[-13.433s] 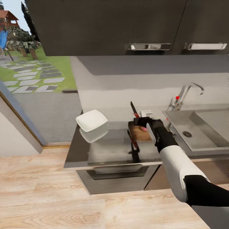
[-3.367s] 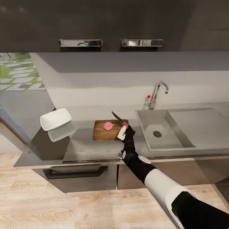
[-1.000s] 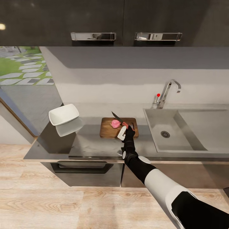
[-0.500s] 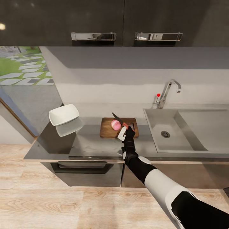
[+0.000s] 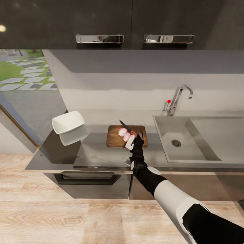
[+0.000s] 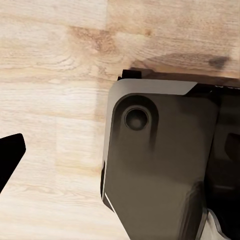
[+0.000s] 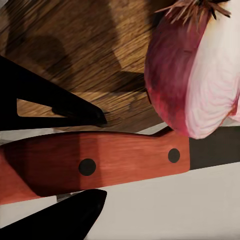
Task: In the kitchen, take the Vidalia onion out of the sink, dice it on the chopping board with the paring knife, put the diced onion into the bowl on the countertop, then place both the paring knife and the chopping board into the sink.
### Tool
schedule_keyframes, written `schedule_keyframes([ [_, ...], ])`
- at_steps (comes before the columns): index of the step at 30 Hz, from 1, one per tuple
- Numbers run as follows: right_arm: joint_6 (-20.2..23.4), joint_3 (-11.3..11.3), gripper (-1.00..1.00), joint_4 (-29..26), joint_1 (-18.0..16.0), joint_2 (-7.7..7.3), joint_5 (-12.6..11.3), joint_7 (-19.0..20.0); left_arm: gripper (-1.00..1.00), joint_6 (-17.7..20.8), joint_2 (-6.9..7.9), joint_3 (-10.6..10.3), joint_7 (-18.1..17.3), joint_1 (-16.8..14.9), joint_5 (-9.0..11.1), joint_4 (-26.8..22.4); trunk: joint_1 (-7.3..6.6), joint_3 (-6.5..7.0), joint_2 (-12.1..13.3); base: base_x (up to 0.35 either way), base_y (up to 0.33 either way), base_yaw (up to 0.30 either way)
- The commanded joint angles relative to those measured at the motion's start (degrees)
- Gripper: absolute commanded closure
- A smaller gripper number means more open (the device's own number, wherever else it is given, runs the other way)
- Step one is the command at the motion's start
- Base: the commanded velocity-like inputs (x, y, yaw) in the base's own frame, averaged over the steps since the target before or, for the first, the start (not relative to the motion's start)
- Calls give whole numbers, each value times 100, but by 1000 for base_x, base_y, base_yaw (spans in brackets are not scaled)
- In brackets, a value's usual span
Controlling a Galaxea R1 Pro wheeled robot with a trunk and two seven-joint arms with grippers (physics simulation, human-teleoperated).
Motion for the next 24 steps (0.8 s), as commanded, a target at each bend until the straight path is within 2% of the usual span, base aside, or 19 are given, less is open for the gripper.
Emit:
schedule_keyframes([
  [1, 49, 20, 100, 4, -7, 0, 40, -14, -100, 13, 6, -49, 38, -1, 53, -10, 3, -9, -10, 0, 0, 0],
  [24, 49, 20, 100, 4, -7, 0, 42, -14, -100, 13, 6, -49, 38, -1, 53, -10, 3, -9, -10, 0, 0, 0],
])
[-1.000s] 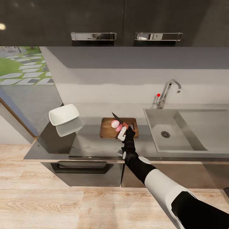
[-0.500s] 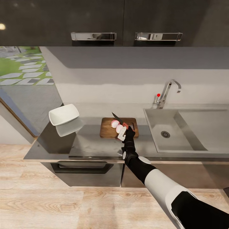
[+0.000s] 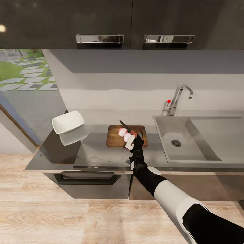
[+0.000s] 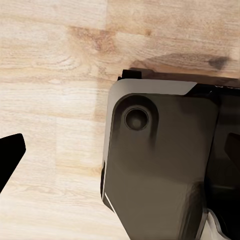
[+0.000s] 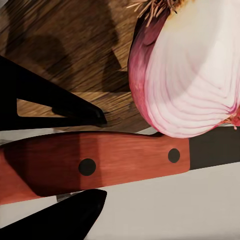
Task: In the kitchen, take the Vidalia onion out of the sink, dice it on the chopping board with the paring knife, put the diced onion into the bowl on the countertop, then place both the paring knife and the chopping board into the sink.
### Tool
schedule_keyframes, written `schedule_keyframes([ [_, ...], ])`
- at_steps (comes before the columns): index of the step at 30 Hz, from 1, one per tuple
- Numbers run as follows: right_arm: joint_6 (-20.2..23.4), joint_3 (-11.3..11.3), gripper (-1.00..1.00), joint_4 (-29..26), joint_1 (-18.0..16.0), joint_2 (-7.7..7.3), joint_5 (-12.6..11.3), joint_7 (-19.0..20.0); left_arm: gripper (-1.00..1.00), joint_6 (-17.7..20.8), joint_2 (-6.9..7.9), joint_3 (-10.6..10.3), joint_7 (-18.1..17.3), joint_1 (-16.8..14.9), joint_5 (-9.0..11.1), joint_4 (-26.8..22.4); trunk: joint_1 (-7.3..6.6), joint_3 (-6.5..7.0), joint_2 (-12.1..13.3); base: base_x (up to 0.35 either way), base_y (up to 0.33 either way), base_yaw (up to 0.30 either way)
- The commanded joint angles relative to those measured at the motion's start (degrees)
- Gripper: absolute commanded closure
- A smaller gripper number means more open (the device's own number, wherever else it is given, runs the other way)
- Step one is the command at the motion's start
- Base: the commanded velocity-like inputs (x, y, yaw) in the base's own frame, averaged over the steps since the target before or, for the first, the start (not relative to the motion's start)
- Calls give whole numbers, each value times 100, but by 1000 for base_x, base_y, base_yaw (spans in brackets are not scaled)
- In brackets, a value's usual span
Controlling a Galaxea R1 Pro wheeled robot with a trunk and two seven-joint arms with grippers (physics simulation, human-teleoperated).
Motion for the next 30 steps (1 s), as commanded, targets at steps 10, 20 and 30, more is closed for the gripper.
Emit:
schedule_keyframes([
  [10, 49, 20, 100, 16, -7, 0, 33, 2, -100, 13, 6, -49, 38, -2, 53, -10, 3, -9, -10, 0, 0, 0],
  [20, 49, 20, 100, 19, -7, 0, 33, 3, -100, 13, 6, -49, 38, -1, 53, -10, 3, -9, -10, 0, 0, 0],
  [30, -8, 20, 100, -28, -7, 0, 38, -8, -100, 13, 6, -49, 38, -1, 53, -10, 3, -9, -10, 0, 0, 0],
])
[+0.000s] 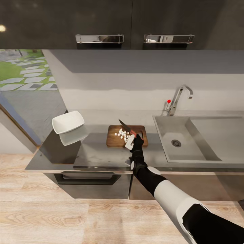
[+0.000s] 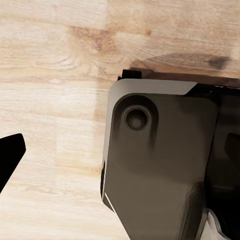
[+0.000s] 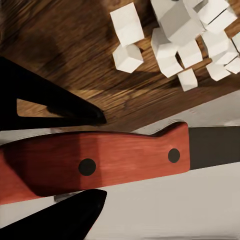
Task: In the kitchen, take the Vidalia onion out of the sink, dice it on the chopping board with the paring knife, put the diced onion into the bowl on the countertop, then place both the paring knife and the chopping board into the sink.
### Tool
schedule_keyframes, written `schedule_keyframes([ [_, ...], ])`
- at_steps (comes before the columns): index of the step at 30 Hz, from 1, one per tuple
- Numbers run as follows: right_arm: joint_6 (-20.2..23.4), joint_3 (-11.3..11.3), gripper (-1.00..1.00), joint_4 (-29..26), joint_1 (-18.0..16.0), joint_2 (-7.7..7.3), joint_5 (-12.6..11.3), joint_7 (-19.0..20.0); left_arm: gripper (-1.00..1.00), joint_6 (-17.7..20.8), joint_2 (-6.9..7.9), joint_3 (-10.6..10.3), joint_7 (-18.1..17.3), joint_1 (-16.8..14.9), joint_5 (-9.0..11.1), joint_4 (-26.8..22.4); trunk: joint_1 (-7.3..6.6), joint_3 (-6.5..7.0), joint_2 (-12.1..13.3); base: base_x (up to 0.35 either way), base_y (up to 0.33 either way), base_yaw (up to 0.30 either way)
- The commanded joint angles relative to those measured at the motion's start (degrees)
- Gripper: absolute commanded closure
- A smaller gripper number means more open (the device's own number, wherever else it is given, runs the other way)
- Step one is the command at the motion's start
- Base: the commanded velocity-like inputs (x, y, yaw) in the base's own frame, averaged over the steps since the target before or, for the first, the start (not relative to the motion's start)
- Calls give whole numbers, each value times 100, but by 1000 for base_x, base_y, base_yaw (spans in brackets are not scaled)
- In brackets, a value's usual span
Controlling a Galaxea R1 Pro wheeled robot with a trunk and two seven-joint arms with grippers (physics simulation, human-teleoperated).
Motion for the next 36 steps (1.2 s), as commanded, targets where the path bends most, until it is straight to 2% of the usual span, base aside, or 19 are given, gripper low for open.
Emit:
schedule_keyframes([
  [1, 26, 18, 100, -15, -6, 0, 37, -17, -100, 13, 6, -49, 38, -1, 53, -10, 3, -9, -10, 0, 0, 0],
  [5, -67, -13, 100, -258, -6, 0, -18, -27, -100, 13, 6, -49, 38, -2, 53, -10, 3, -9, -10, 0, 0, 0],
  [8, -81, -196, 100, -675, -6, 0, -383, -23, -100, 13, 6, -49, 38, -2, 53, -10, 3, -9, -10, 0, 0, 0],
  [9, -80, -366, 100, -816, -6, 0, -581, -21, -100, 13, 6, -49, 38, -2, 53, -10, 3, -9, -10, 0, 0, 0],
  [11, -73, -848, 100, -1108, -6, 0, -947, -5, -100, 13, 6, -49, 38, -1, 53, -10, 3, -9, -10, 0, 0, 0],
  [13, -66, -1400, 100, -1420, -6, 0, -1157, 18, -100, 13, 6, -49, 38, -2, 53, -10, 3, -9, -10, 0, 0, 0],
  [16, -57, -2277, 100, -1842, -6, 0, -1304, 196, -100, 13, 3, -49, 38, -2, 53, -10, 3, -9, -10, 0, 0, 0],
  [18, -49, -2799, 100, -2006, -6, 0, -1348, 617, -100, 13, 0, -49, 38, -1, 53, -10, 3, -9, -10, 0, 0, 0],
  [21, -19, -3426, 100, -2228, -6, 0, -1365, 1347, -100, 13, -8, -54, 38, -2, 53, -10, 3, -9, -10, 0, 0, 0],
  [23, 57, -3766, 100, -2333, -6, 0, -1374, 1668, -100, 13, -9, -56, 38, -2, 53, -10, 3, -9, -10, 0, 0, 0],
  [28, 178, -4275, 100, -2406, -6, 0, -1382, 1983, -100, 13, -5, -54, 38, -1, 53, -16, 3, -9, -10, 0, 0, 0],
  [31, 342, -4884, 100, -2417, -6, 0, -1381, 2293, -100, 13, -31, -58, 38, -1, 53, -18, 3, -9, -10, 0, 0, 0],
  [32, 490, -5109, 100, -2424, -6, -72, -1381, 2507, -100, 13, -38, -62, 38, -1, 53, -17, 3, -9, -10, 0, 0, 0],
  [33, 585, -5218, 100, -2429, -6, -165, -1381, 2658, -100, 13, -41, -64, 38, 0, 53, -15, 3, -9, -10, 0, 0, 0],
  [36, 749, -5387, 100, -2433, -6, -485, -1369, 3114, -100, 13, -46, -68, 38, -2, 53, -11, 3, -9, -10, 0, 0, 0],
])
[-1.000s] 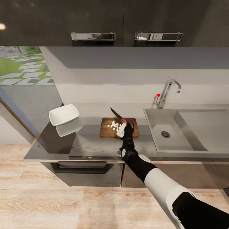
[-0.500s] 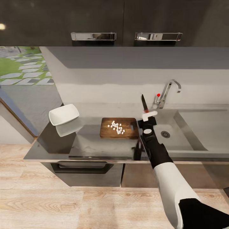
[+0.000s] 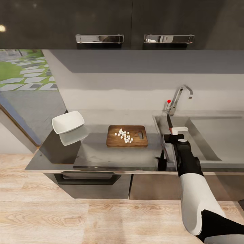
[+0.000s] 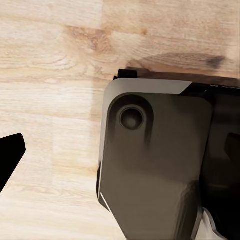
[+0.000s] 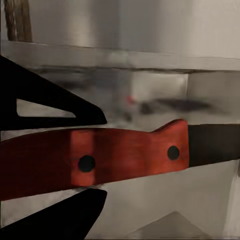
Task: In the kitchen, take the Vidalia onion out of the sink, dice it on the chopping board with the paring knife, put the diced onion into the bowl on the countertop, then place both the paring knife and the chopping board into the sink.
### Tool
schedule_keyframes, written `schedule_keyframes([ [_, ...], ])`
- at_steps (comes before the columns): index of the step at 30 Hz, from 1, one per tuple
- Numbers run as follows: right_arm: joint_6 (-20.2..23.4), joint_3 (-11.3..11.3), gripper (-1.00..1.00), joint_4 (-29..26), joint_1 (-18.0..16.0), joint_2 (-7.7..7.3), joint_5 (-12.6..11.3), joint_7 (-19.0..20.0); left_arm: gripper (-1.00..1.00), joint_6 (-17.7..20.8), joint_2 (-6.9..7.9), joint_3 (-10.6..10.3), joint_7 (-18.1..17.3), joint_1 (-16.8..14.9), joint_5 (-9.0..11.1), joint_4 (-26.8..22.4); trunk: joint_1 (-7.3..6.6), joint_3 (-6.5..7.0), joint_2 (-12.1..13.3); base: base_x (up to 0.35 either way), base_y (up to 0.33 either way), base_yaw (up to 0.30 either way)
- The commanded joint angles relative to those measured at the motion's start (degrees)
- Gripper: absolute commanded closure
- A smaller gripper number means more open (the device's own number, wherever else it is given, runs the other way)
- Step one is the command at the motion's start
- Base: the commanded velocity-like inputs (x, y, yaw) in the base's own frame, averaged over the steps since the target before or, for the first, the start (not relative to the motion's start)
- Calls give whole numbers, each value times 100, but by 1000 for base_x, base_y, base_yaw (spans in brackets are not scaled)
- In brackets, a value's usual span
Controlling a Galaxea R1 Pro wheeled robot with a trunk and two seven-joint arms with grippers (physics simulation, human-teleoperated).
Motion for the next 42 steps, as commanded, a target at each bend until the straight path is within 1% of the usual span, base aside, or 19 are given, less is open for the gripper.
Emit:
schedule_keyframes([
  [1, 35, -37, 100, -10, -5, -30, 50, 118, -100, 12, 6, -52, 38, -2, 53, -10, 3, -10, -10, 0, 0, 0],
  [7, 68, -65, 100, 37, -5, -91, 49, 282, -100, 12, 5, -57, 38, -2, 53, -9, 3, -10, -10, 29, -77, 0],
  [17, 81, -59, 100, 208, -5, -98, 45, 305, -100, 12, 5, -57, 38, -2, 53, -9, 3, -10, -10, 89, -231, 0],
  [23, 70, -69, 100, 772, -5, -107, 45, 310, -100, 12, 5, -50, 38, -2, 53, -9, 3, -10, -10, 95, -235, 0],
  [24, 60, -71, 100, 921, -5, -124, 45, 316, -100, 12, 5, -49, 38, -1, 53, -12, 3, -10, -10, 75, -167, 0],
  [26, 46, -71, 100, 1206, -5, -206, 37, 330, -100, 12, 5, -45, 38, 0, 53, -16, 3, -10, -10, 39, -91, 0],
  [28, 34, -69, 100, 1403, -5, -257, 27, 336, -100, 12, 10, -42, 38, 0, 53, -17, 3, -10, -10, 16, -37, 0],
  [35, 20, -79, 100, 1595, -5, -298, 13, 347, -100, 12, 16, -31, 38, -1, 53, -43, 3, -10, -10, 3, -7, 0],
  [39, -3, -195, 100, 1756, -5, -297, -50, 349, -100, 12, 28, -31, 38, 1, 53, -44, 3, -10, -10, 0, 0, 0],
  [42, -51, -226, 100, 1781, -5, -300, -83, 349, -100, 12, 31, -31, 38, 0, 53, -44, 3, -10, -10, 0, 0, 0],
])
